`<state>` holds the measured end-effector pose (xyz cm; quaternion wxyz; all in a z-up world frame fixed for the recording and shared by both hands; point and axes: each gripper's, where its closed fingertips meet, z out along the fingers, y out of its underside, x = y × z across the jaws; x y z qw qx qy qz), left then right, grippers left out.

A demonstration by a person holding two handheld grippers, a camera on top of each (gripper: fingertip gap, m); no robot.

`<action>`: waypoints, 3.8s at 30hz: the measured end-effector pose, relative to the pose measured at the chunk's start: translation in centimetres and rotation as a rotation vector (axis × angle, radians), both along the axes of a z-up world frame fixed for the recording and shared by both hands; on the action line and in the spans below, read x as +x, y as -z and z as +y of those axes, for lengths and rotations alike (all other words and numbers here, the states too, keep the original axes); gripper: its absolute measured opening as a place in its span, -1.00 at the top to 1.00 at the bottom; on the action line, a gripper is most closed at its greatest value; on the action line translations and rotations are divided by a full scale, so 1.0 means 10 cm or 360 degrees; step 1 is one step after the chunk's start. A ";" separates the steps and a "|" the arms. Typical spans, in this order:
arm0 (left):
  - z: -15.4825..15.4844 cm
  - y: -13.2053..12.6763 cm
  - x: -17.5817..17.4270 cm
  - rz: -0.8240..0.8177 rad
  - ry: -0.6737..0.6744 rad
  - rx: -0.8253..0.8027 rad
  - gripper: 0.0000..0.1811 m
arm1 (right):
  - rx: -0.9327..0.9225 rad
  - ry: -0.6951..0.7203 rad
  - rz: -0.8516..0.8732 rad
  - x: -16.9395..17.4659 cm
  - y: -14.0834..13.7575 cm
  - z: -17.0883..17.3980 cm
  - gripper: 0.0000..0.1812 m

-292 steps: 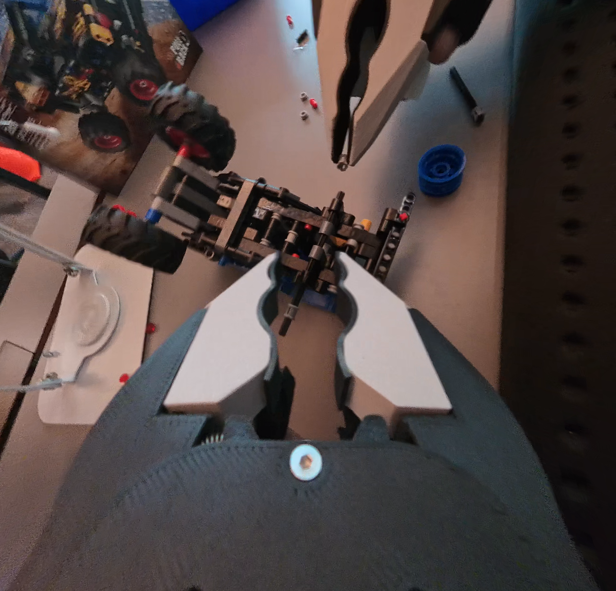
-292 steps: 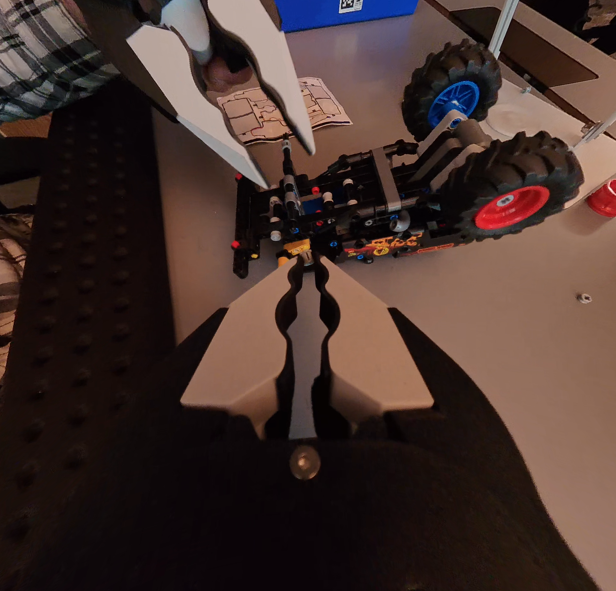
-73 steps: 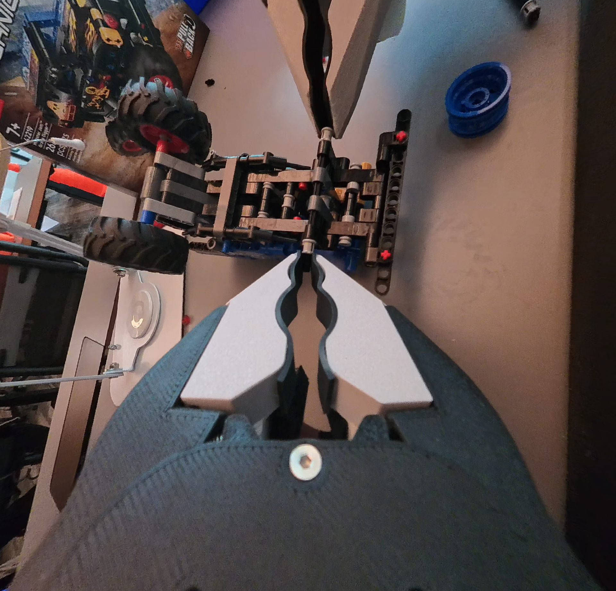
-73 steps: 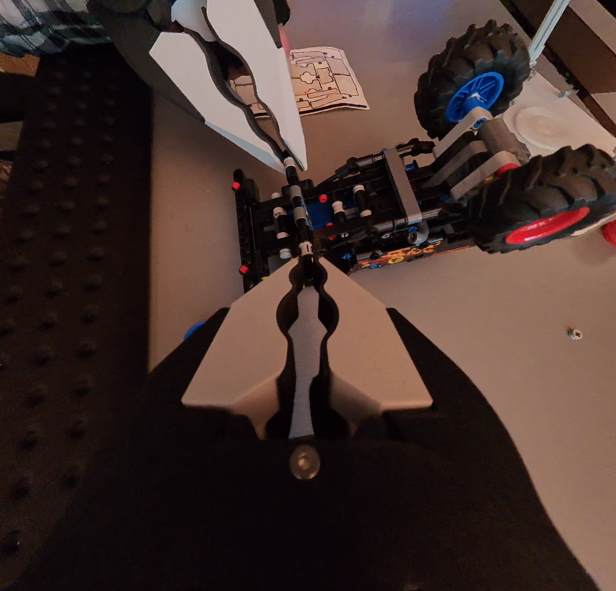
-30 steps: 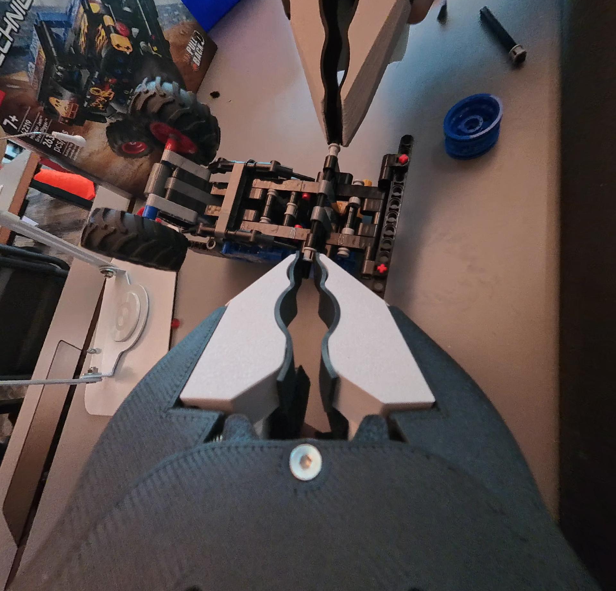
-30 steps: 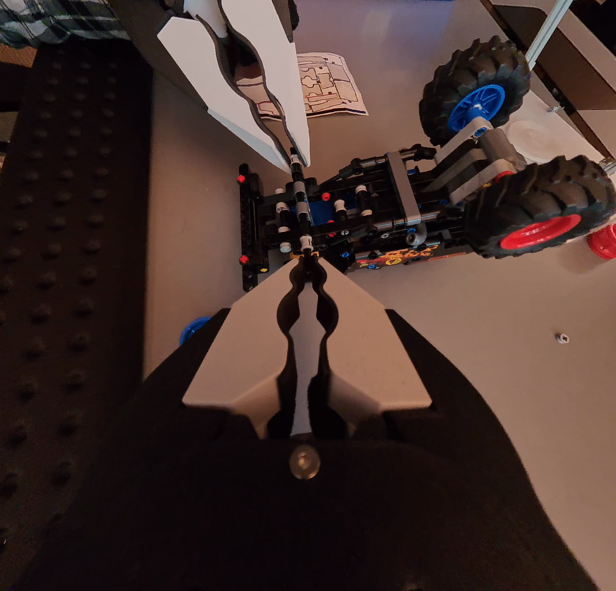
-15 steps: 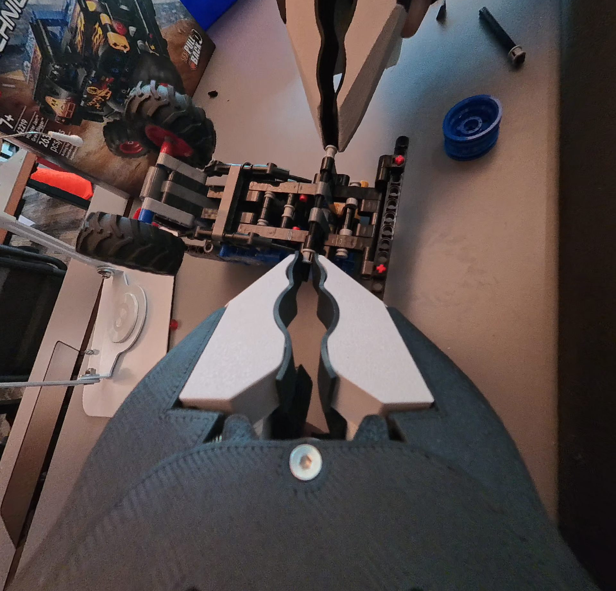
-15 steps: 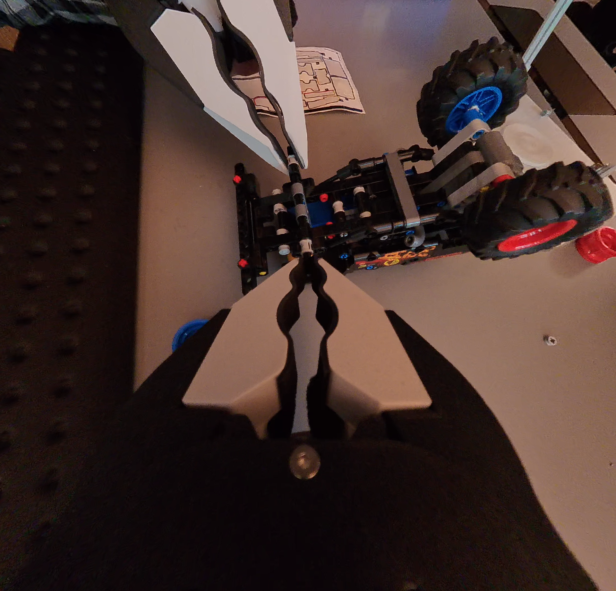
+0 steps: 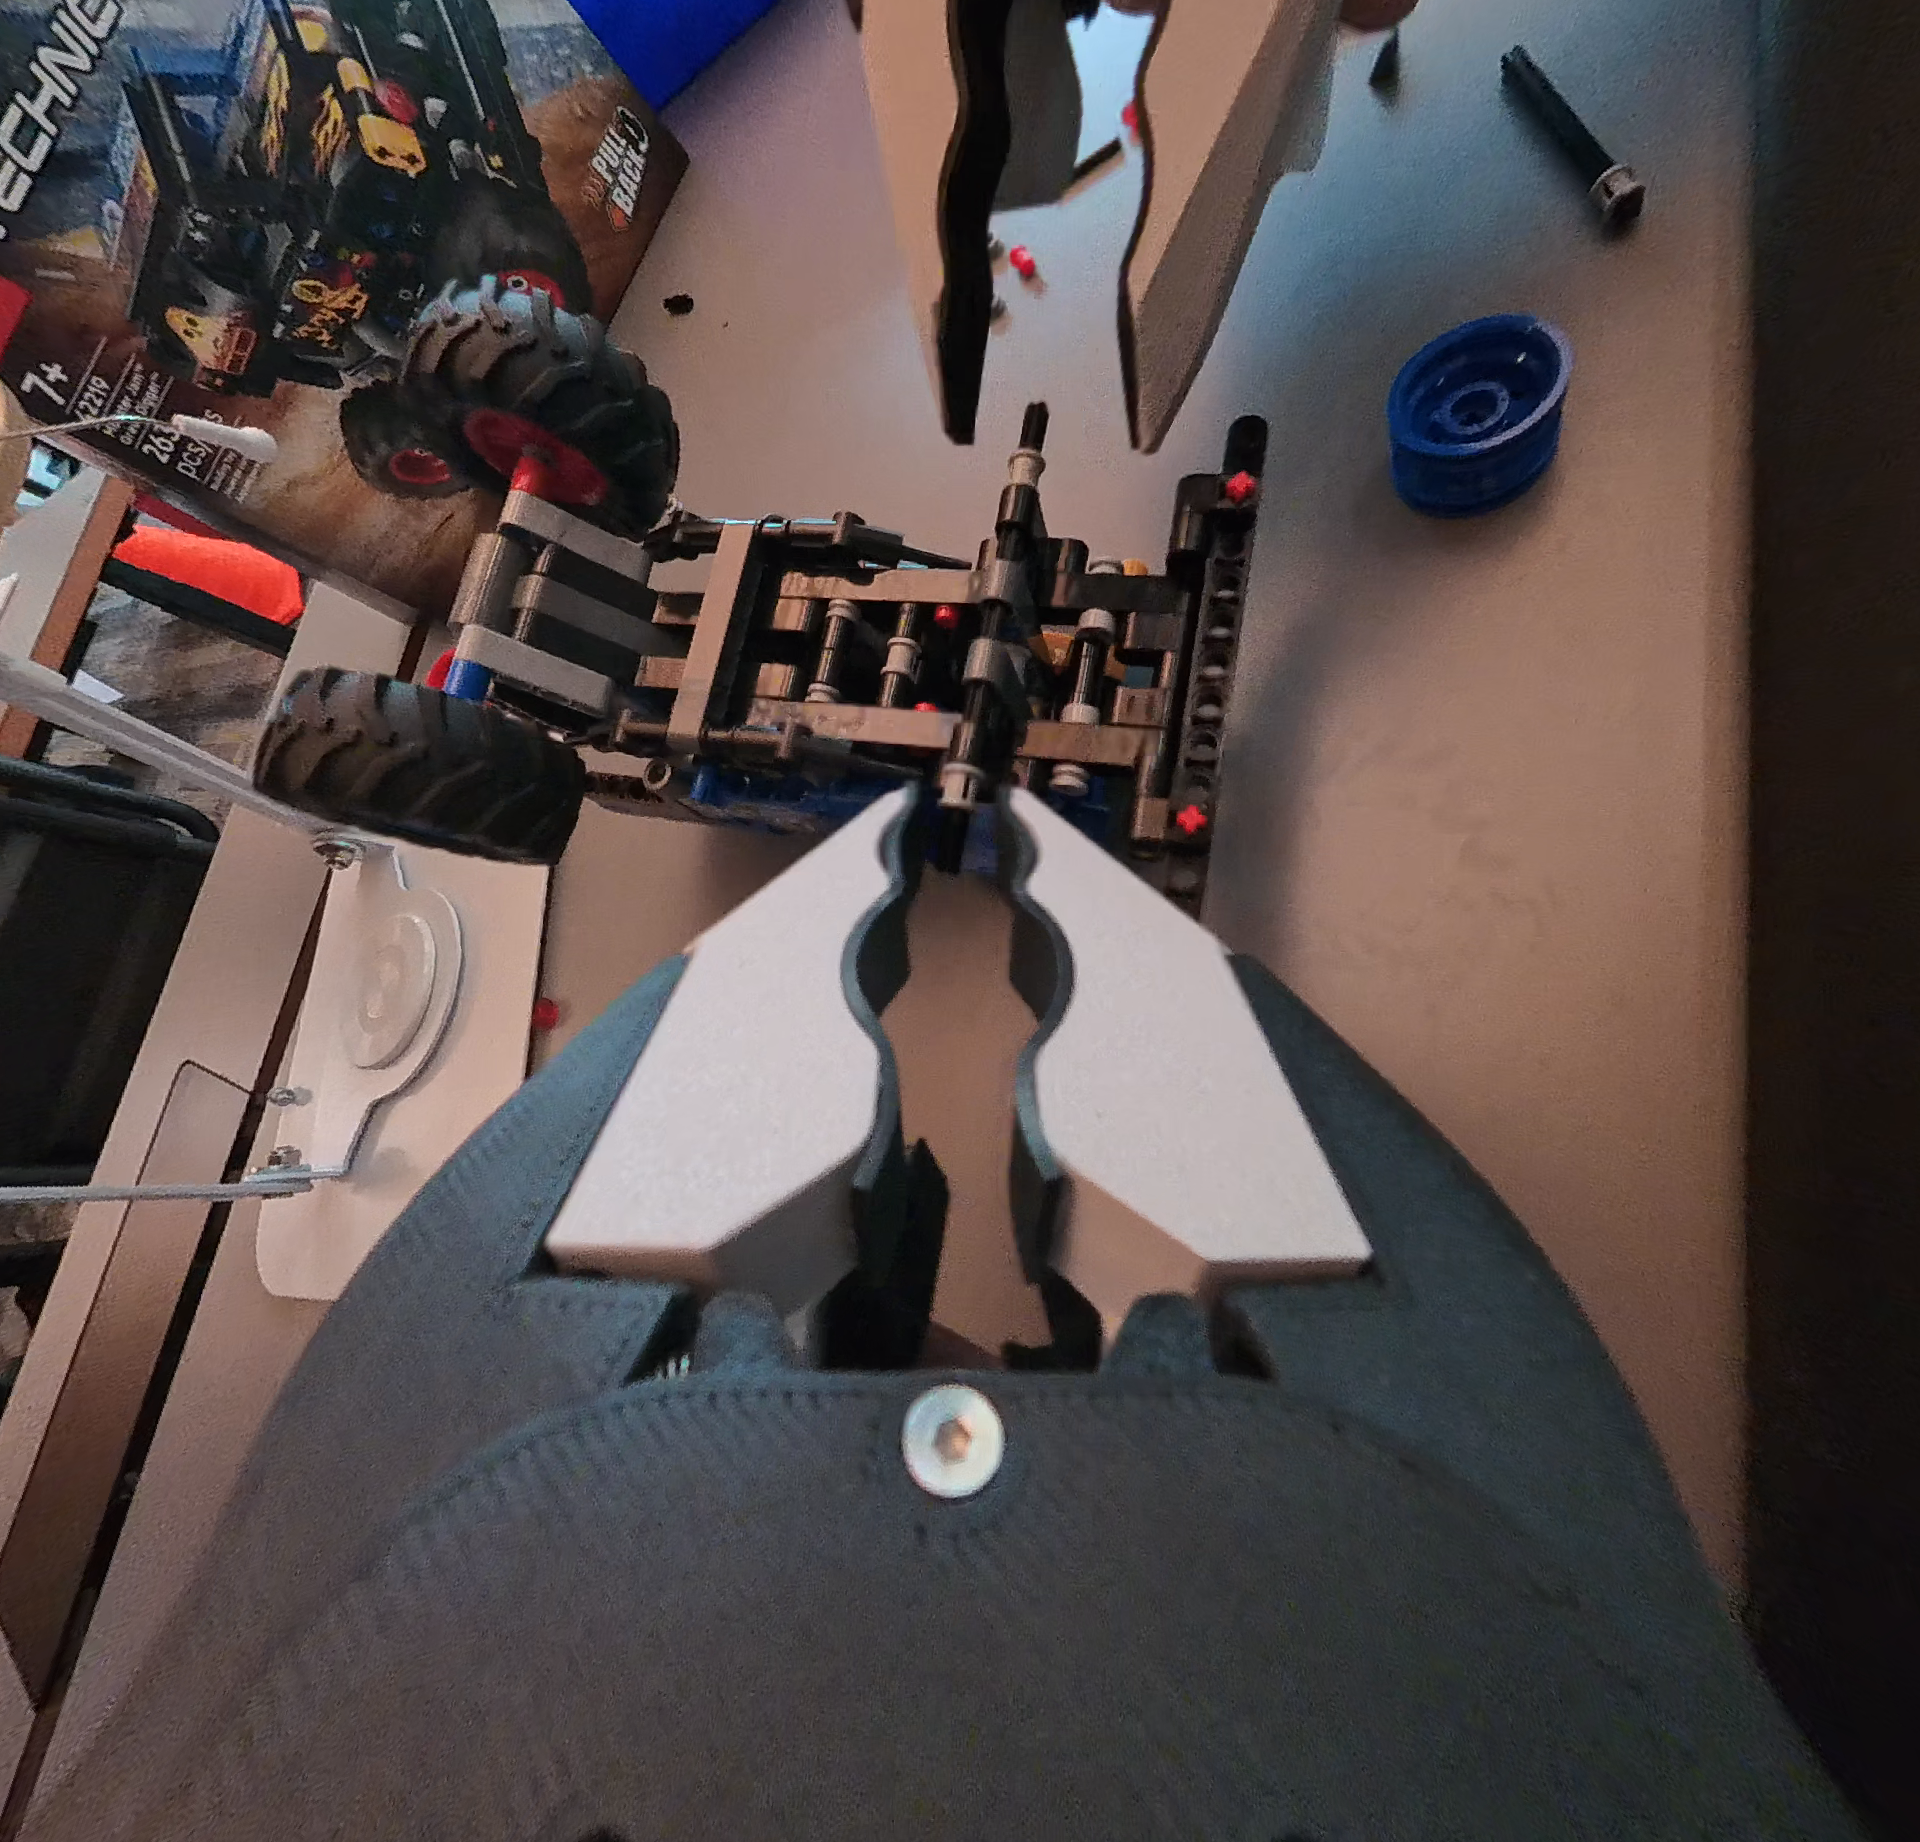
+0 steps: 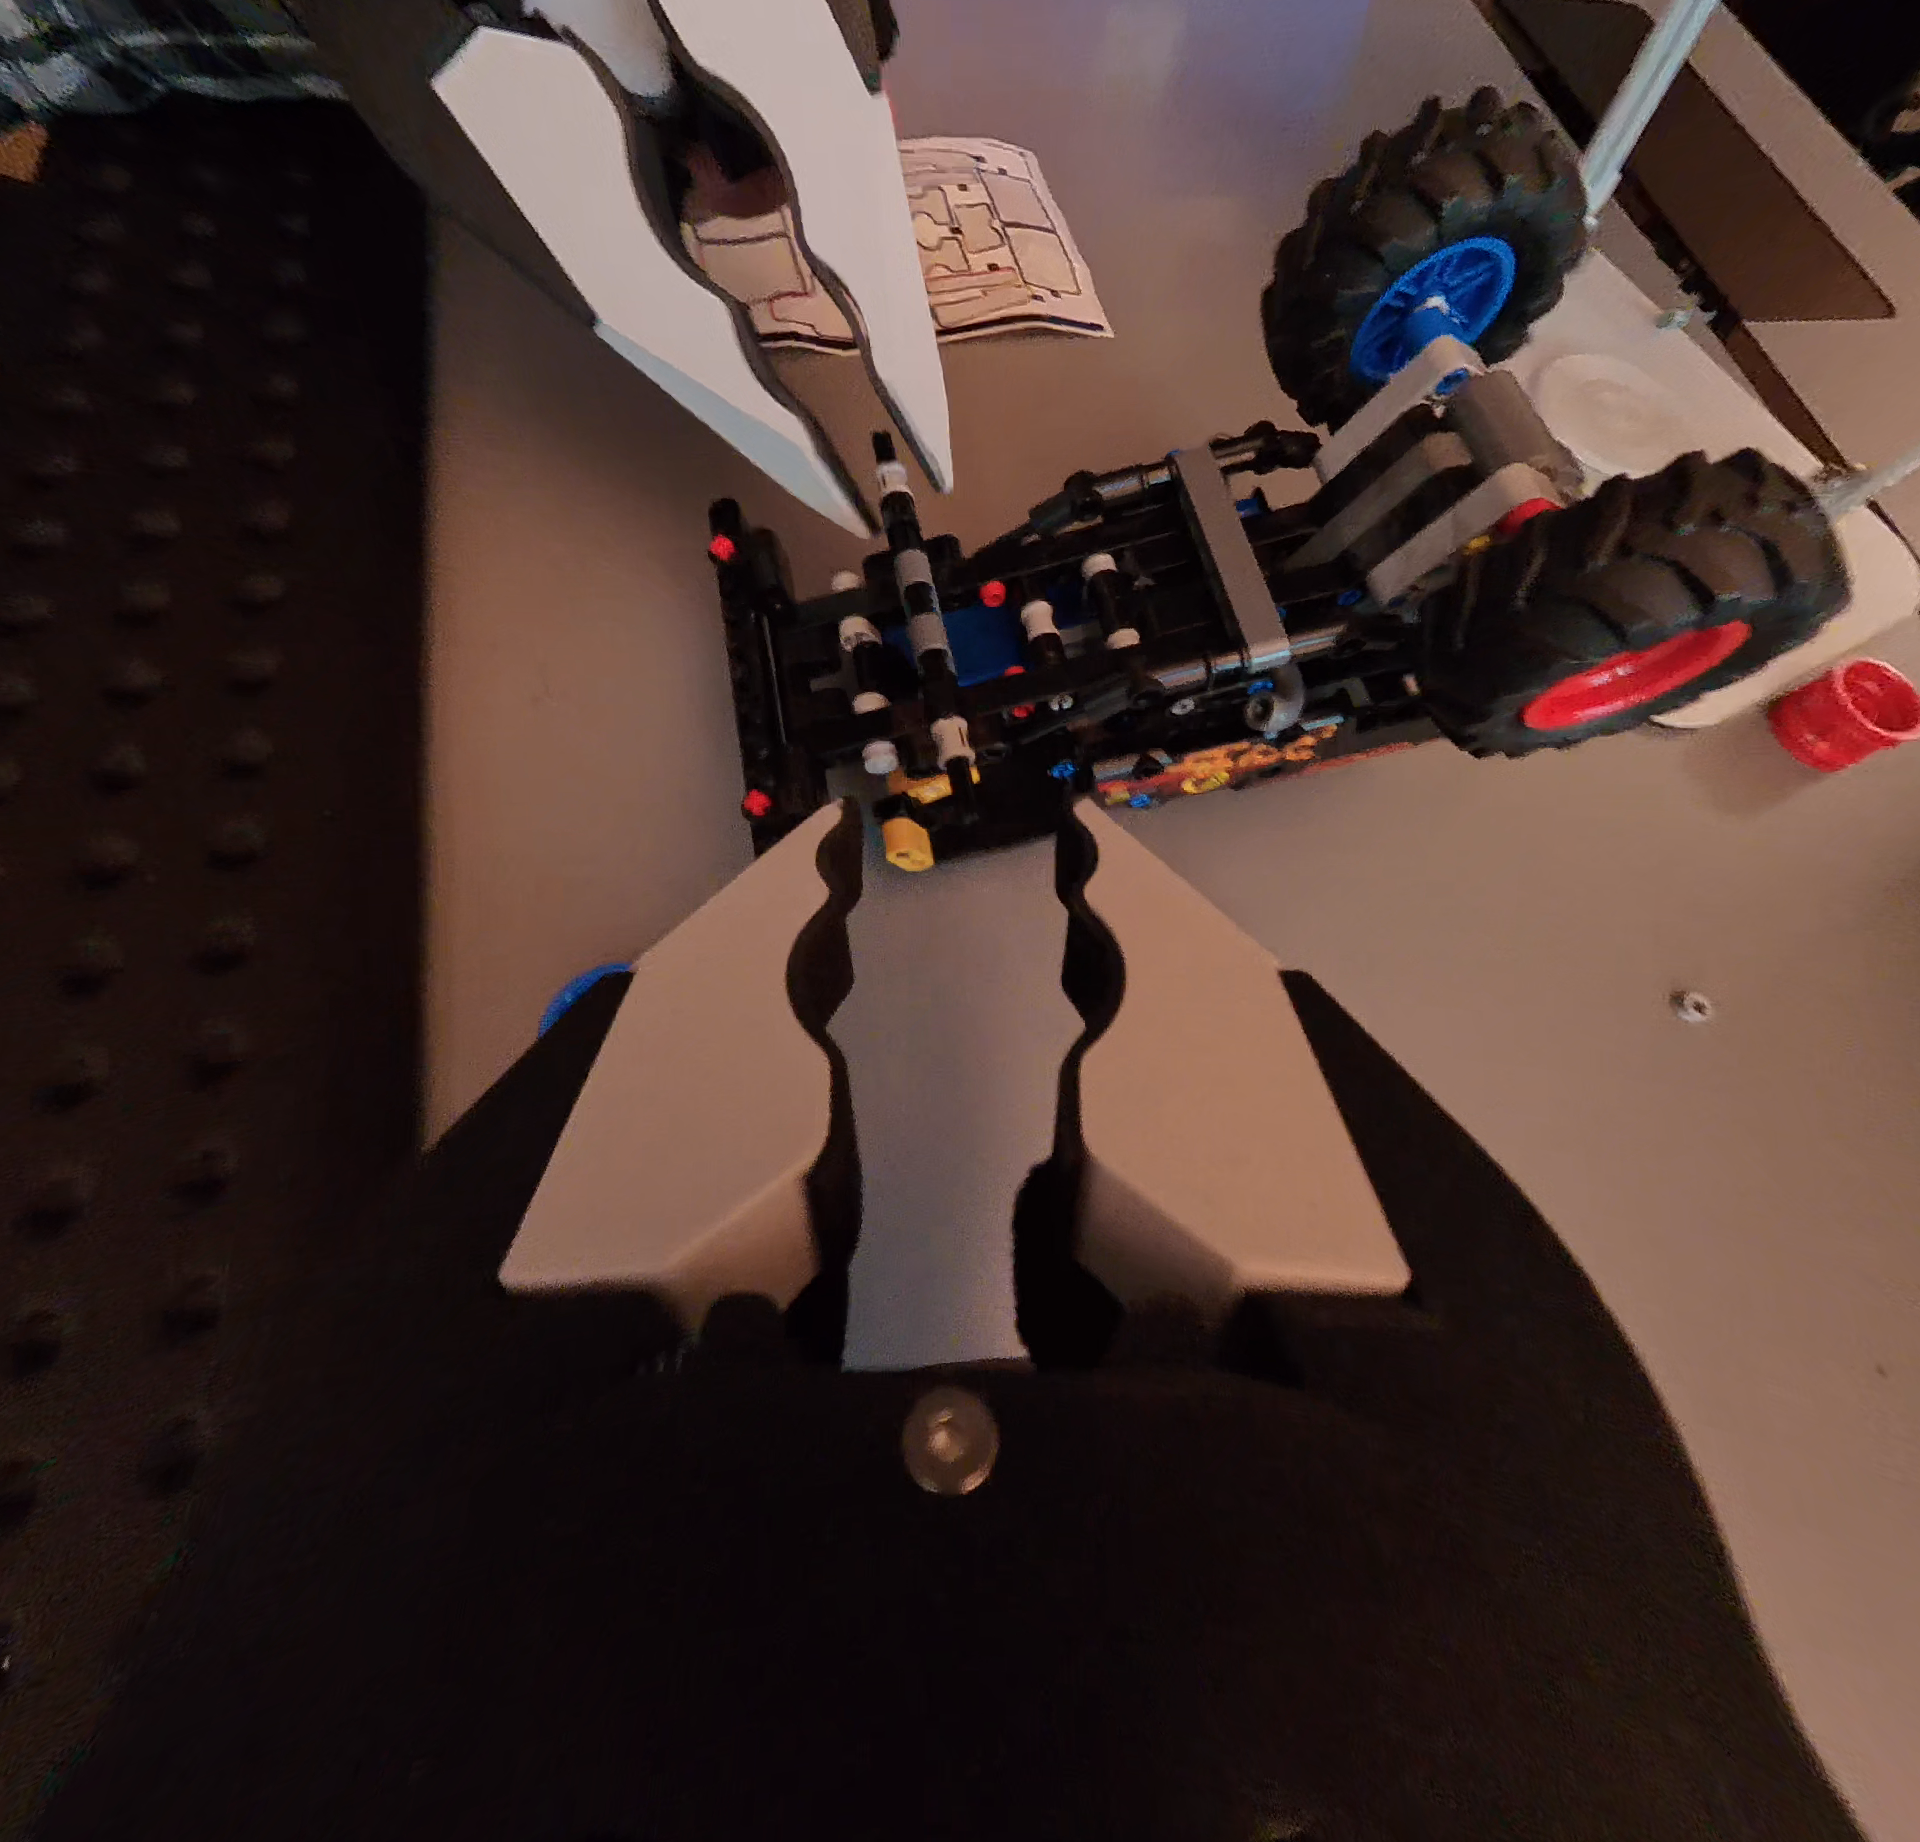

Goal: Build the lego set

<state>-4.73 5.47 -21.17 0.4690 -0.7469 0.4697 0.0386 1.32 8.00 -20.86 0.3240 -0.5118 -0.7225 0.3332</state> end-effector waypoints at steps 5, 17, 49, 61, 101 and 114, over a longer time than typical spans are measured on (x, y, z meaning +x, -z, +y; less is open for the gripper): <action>-0.03 -0.03 -0.09 -0.0072 -0.0037 -0.0035 0.74 | -0.0085 0.0083 0.0072 0.17 -0.13 0.15 0.70; -0.02 0.00 0.00 -0.0070 0.0027 -0.0018 0.96 | 0.0017 0.0043 0.0037 0.02 -0.04 0.05 0.98; -0.02 0.03 0.07 -0.0016 0.0064 0.0006 0.97 | -0.0015 0.0022 0.0041 0.07 -0.03 0.11 1.00; -0.01 0.03 0.06 -0.0006 0.0054 0.0012 0.98 | -0.0141 0.0004 0.0056 0.05 -0.02 0.09 1.00; 0.00 0.03 0.01 0.0031 0.0029 0.0015 0.98 | -0.0132 0.0035 0.0086 -0.03 -0.01 0.10 1.00; 0.05 -0.05 -0.35 0.0067 -0.0098 0.0032 0.95 | -0.0128 0.0242 0.0082 0.38 -0.17 0.31 0.65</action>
